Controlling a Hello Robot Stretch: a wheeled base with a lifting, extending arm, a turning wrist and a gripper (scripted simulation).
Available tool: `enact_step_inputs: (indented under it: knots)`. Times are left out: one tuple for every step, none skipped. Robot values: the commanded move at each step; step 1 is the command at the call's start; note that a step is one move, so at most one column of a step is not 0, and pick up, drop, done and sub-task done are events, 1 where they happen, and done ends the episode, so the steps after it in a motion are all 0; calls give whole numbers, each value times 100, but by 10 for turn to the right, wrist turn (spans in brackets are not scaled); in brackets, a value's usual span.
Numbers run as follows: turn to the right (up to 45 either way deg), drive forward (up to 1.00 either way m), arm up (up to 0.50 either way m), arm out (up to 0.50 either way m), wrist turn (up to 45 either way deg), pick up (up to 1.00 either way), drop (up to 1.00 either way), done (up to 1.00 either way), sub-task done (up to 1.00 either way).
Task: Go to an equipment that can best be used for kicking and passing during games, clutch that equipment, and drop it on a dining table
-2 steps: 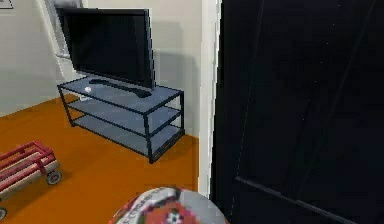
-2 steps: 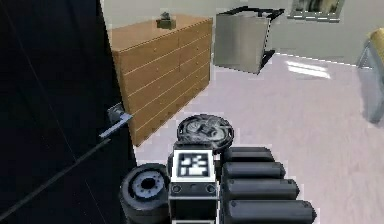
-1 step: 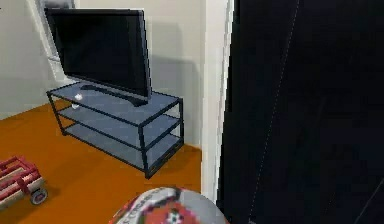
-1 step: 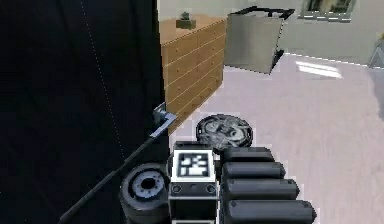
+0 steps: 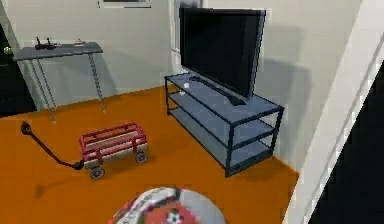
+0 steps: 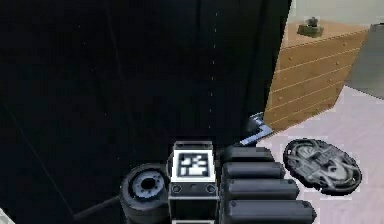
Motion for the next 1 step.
enact_step_inputs:
  knots:
    - [-30, 0, 0, 0, 0, 0, 0, 0, 0]
